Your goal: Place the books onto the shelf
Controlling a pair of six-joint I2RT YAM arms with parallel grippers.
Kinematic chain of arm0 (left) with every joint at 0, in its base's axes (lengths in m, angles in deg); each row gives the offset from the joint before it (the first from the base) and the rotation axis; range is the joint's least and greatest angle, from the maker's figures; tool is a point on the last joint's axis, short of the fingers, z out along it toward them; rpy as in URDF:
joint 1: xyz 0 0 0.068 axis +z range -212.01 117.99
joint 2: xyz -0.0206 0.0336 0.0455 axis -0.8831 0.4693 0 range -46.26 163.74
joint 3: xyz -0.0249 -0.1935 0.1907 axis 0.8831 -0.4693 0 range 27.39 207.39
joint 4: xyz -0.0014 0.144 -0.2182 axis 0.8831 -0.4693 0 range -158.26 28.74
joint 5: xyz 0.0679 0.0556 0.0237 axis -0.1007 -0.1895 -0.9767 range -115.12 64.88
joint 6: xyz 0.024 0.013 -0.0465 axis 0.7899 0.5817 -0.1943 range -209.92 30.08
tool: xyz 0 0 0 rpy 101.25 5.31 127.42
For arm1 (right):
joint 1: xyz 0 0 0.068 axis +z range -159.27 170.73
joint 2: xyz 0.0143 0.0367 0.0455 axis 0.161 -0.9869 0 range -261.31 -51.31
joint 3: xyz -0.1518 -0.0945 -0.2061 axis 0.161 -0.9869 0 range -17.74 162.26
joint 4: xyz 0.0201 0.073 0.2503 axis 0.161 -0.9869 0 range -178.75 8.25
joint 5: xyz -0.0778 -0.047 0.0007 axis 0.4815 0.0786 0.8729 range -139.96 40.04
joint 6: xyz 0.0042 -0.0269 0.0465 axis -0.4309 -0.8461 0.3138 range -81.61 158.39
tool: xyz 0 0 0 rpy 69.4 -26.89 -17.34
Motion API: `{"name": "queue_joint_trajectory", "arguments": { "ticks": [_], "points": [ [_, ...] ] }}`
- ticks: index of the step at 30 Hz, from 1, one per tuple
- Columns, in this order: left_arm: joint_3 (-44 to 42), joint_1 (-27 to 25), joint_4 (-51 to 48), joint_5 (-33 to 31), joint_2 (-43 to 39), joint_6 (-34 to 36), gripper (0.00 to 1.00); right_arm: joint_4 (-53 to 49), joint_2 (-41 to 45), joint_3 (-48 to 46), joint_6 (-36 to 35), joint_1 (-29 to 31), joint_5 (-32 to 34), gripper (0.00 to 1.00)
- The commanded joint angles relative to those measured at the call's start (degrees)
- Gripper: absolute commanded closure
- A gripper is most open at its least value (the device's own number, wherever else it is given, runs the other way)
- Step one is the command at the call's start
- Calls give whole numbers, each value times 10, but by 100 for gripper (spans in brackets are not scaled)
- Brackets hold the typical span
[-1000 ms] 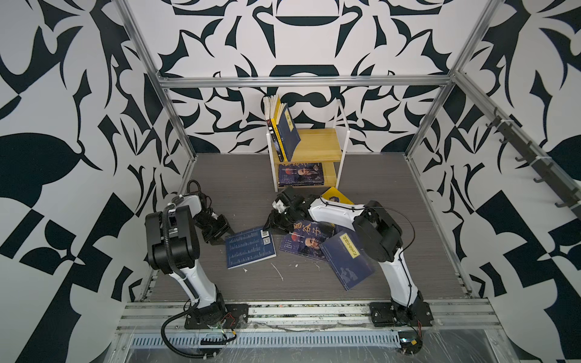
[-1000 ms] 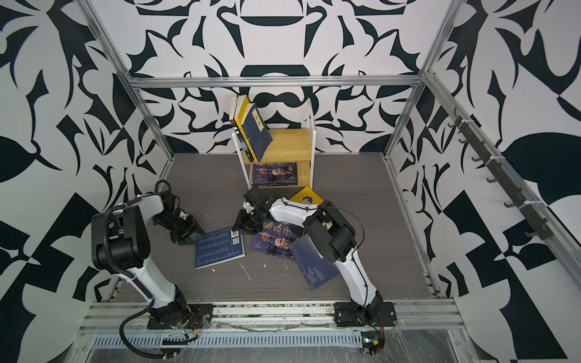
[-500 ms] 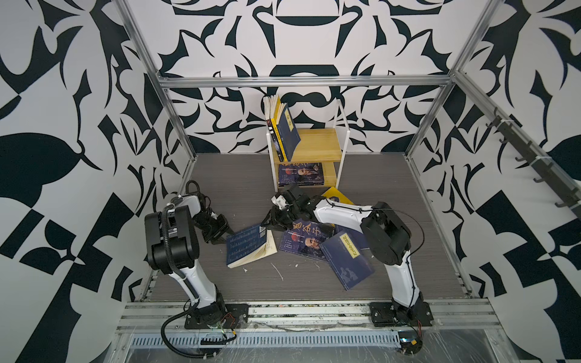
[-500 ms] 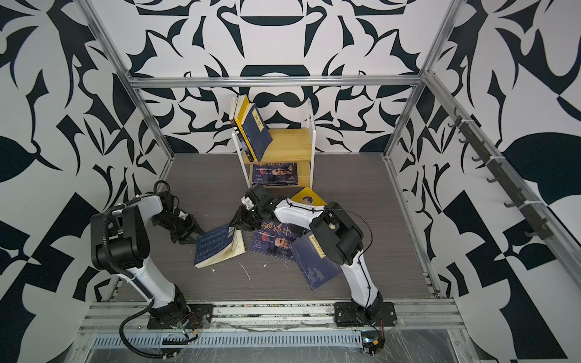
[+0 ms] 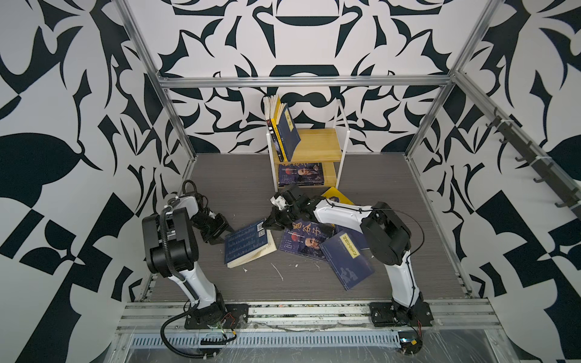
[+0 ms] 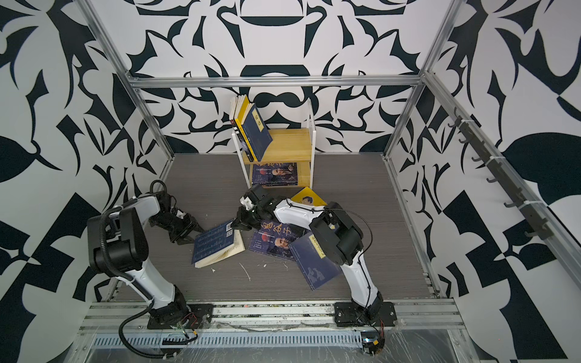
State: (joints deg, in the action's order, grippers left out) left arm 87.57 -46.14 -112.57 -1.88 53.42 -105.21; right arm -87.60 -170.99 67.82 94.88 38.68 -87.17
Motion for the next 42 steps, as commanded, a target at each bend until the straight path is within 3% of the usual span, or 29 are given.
{"name": "queue_joint_trajectory", "arguments": {
  "ticks": [1,5,7,10,13,19,27,32,39,42],
  "points": [
    [34,26,-25,25,-49,8,32,58,76,-10,-21,-11,-39,100],
    [95,43,-16,37,-81,22,23,119,132,-35,-22,-34,-39,100],
    [100,45,37,69,-118,16,17,149,162,-46,-22,-47,-32,100],
    [84,45,158,136,-182,-6,0,194,205,-65,-22,-64,-18,100],
    [63,44,275,198,-230,-22,0,246,246,-86,-29,-76,-4,100],
    [39,43,482,361,-257,-147,0,291,301,-111,-58,-92,23,100],
    [-9,20,731,464,-262,-317,0,309,325,-121,-69,-102,18,100],
    [-22,-21,741,509,-262,-309,0,319,329,-119,-63,-108,17,100],
    [-29,-33,603,499,-262,-175,0,331,337,-116,-57,-116,14,100],
    [-37,-44,600,509,-262,-169,4,335,339,-116,-52,-119,14,100]
  ]
}}
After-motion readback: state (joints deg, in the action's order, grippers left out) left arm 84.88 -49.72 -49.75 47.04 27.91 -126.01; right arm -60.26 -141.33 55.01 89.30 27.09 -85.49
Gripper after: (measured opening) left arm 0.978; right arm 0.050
